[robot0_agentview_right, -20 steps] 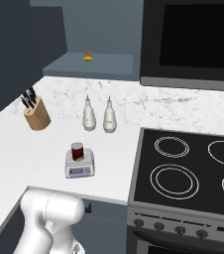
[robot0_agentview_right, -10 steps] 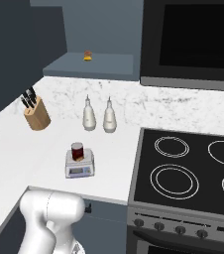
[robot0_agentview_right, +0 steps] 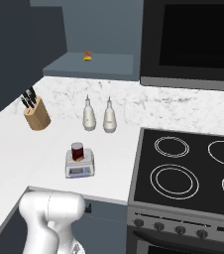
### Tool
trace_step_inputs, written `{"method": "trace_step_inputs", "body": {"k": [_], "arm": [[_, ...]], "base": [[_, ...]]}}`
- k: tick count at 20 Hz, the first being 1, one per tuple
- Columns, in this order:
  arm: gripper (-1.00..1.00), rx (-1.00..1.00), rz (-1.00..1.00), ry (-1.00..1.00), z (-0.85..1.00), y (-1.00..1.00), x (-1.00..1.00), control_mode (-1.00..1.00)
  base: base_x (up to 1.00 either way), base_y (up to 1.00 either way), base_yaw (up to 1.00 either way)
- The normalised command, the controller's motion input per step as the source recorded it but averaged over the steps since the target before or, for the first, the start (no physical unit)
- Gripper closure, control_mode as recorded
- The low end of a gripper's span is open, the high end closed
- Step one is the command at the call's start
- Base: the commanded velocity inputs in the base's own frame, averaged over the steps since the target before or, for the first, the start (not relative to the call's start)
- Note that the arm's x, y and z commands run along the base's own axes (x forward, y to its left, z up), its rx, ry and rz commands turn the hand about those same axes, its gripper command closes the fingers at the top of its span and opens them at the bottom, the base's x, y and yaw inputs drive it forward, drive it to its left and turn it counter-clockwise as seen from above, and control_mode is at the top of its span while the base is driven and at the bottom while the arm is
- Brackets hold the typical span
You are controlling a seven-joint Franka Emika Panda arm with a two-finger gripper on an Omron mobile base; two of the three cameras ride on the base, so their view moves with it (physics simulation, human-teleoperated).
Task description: Pick the canned food and place it on the digital scale for weighing, and close the cabinet.
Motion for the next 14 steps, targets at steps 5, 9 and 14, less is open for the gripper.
{"method": "trace_step_inputs", "body": {"k": [5, 9, 14], "arm": [[-1.0, 0.07, -0.05, 0.0, -0.32, 0.04, 0.59, -1.0], [-1.0, 0.02, -0.16, 0.0, -0.21, 0.39, 0.5, -1.0], [-1.0, 0.14, -0.25, 0.0, -0.22, 0.18, 0.49, -1.0]], "base": [[0.0, 0.0, 0.0], [0.0, 0.0, 0.0], [0.0, 0.0, 0.0]]}}
